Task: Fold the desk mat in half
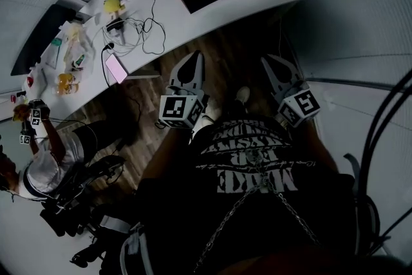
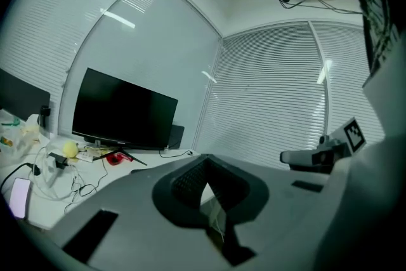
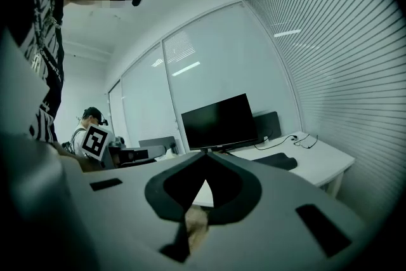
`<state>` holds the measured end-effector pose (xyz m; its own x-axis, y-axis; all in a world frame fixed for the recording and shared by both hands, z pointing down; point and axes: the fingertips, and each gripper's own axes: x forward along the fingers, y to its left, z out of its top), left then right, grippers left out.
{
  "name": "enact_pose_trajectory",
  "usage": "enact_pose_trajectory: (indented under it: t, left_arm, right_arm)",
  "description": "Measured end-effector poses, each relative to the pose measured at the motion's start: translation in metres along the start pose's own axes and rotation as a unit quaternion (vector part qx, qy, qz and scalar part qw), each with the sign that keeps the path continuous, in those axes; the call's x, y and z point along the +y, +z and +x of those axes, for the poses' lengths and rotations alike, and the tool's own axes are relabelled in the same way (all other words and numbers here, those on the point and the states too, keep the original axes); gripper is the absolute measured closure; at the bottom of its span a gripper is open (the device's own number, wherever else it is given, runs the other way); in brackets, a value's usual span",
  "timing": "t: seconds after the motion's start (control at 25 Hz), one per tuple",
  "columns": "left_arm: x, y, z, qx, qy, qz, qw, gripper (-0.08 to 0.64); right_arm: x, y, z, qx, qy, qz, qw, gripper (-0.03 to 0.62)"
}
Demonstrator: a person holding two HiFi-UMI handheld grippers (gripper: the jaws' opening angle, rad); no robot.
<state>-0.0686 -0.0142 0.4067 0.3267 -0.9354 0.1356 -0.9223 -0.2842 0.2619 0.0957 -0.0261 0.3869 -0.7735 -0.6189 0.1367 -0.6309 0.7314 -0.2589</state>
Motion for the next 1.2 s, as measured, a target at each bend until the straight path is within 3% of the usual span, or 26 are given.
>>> enact_pose_trajectory:
  t: [0.12,0.28,0.52,0.88,1.2]
  left_arm:
    - [-0.011,0.012,0.023,-0.005,-0.002,0.013,0.9999,0.56]
    - [-0.025,0.032,0.047,-0.022,0.002,-0.027,0.9994,0.56]
    - [-0.031,0.042,0.061,-0.036,0.018,-0.019,0.999,0.56]
    - [-0.008,0.033,0.067,-0.02,0.036,-0.002,0.9992,0.56]
    - [0.03,0.042,0.12,-0.008,0.025,0.003,0.9997,0.56]
  right_arm:
    - [-0.025,0.013,0.0,-0.004,0.0,0.002,1.0,0.592]
    - [-0.051,0.029,-0.001,-0.019,0.01,0.0,1.0,0.592]
    - [-0.086,0.048,-0.005,-0.03,-0.005,-0.005,1.0,0.592]
    - [-0.092,0.047,0.012,-0.025,-0.005,-0.001,1.0,0.592]
    - [-0.12,0.06,0.06,-0.015,-0.021,-0.009,1.0,0.592]
